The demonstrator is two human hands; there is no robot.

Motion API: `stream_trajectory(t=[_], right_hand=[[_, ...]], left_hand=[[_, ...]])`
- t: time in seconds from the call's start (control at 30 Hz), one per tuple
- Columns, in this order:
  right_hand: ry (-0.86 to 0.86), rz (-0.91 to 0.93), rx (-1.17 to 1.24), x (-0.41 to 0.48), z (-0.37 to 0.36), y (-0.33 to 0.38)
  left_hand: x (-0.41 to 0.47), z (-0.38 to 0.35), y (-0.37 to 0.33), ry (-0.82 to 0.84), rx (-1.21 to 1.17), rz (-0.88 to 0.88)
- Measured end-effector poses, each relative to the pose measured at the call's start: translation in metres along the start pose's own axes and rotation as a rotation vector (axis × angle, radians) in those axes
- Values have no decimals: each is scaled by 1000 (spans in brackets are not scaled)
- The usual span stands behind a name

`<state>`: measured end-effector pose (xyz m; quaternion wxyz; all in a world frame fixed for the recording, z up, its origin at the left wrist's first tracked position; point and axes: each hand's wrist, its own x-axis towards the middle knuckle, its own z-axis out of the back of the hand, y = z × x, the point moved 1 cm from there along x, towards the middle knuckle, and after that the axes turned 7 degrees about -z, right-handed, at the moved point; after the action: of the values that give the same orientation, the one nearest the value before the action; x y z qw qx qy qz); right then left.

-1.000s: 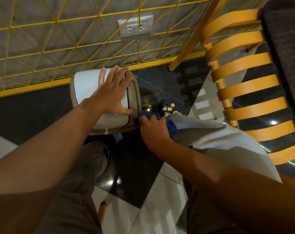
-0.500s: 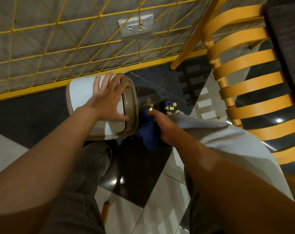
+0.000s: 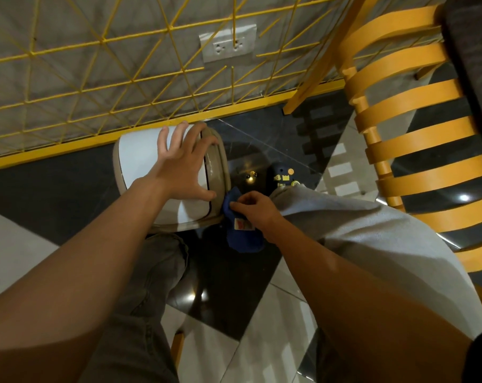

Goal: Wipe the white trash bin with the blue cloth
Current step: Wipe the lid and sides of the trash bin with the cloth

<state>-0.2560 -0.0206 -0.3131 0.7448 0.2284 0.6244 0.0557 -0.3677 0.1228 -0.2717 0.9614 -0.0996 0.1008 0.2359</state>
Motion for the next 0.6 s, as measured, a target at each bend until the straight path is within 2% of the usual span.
stream_trajectory(t=[0.17,0.23,0.33,0.6], right_hand=[[-150,268,-420,5,1,4],[-183,315,-503,6,2,7],[-204,345,-533,8,2,10],[-220,339,-521,22,8,42]], left_hand=[[1,-2,2,-7,-6,8],[2,-1,1,18,-7,13],[2,1,0,63,-40,18],[1,1,-1,21,-11,16]])
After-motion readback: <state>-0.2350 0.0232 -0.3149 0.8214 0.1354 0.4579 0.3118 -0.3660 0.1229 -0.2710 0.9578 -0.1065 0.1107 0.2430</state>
